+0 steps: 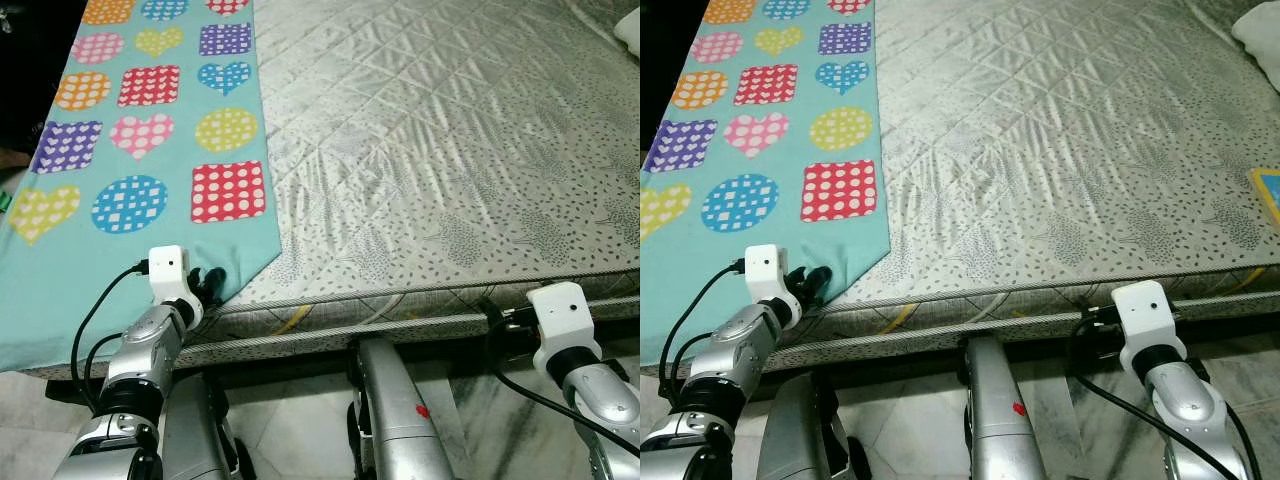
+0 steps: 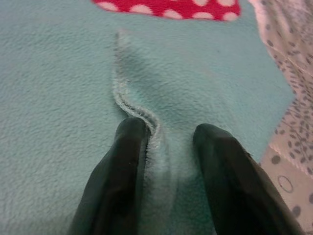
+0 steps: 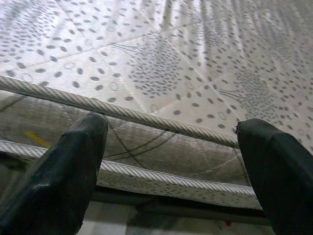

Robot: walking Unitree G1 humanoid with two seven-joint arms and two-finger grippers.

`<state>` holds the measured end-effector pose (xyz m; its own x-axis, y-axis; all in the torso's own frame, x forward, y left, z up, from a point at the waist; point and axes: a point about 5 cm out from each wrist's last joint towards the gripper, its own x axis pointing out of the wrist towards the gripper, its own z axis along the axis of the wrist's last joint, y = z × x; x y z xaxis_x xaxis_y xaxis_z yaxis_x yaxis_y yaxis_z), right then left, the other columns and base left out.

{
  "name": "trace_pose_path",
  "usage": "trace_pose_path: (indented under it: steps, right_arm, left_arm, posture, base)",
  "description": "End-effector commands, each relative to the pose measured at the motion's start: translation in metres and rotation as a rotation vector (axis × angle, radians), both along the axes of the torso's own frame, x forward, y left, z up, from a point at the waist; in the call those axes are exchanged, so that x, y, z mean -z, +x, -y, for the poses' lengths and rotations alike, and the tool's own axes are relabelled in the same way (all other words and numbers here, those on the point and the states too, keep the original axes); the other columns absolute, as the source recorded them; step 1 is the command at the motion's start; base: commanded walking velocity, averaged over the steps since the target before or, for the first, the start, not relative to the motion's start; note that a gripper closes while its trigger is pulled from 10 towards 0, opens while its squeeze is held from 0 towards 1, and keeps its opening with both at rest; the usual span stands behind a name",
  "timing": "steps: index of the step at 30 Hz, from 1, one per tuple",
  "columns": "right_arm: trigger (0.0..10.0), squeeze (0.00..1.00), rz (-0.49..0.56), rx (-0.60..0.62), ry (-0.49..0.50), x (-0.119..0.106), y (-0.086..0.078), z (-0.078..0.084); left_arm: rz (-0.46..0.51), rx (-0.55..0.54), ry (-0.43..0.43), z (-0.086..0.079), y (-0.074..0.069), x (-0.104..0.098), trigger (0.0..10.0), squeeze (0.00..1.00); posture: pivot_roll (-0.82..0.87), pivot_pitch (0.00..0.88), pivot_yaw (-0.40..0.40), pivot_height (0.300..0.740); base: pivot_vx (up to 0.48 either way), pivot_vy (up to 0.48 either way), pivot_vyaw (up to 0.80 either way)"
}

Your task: Clean up the room

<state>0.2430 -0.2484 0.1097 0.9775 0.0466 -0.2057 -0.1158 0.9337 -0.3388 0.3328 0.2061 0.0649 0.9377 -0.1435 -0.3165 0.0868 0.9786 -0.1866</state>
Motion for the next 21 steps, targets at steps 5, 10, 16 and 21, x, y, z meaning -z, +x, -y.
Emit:
trace_pose_path:
  steps: [5, 10, 16, 21]
  right_arm:
    - [10.0, 0.00, -0.004, -0.143, 0.134, -0.004, -0.006, -0.017]
    - [10.0, 0.00, -0.036, -0.299, 0.265, -0.010, -0.011, -0.034]
    - [10.0, 0.00, -0.053, -0.325, 0.266, -0.008, -0.012, -0.036]
    - [10.0, 0.00, -0.059, -0.331, 0.260, -0.007, -0.011, -0.037]
  left_arm:
    - [0.004, 0.095, 0.098, 0.005, -0.007, 0.006, 0.0, 0.00]
    - [0.018, 0.174, 0.158, 0.014, -0.011, 0.008, 0.0, 0.00]
    - [0.049, 0.308, 0.260, 0.027, -0.018, 0.010, 0.0, 0.00]
    - [0.087, 0.424, 0.325, 0.041, -0.025, 0.010, 0.0, 0.00]
  posture:
    - [-0.29, 0.227, 0.007, 0.531]
    - [-0.30, 0.226, 0.009, 0.531]
    - [-0.29, 0.226, 0.009, 0.531]
    - [-0.29, 0.223, 0.008, 0.531]
  base:
    - [0.000, 0.000, 0.00]
    - [0.000, 0.000, 0.00]
    - [0.000, 0.000, 0.00]
    - [0.000, 0.000, 0.00]
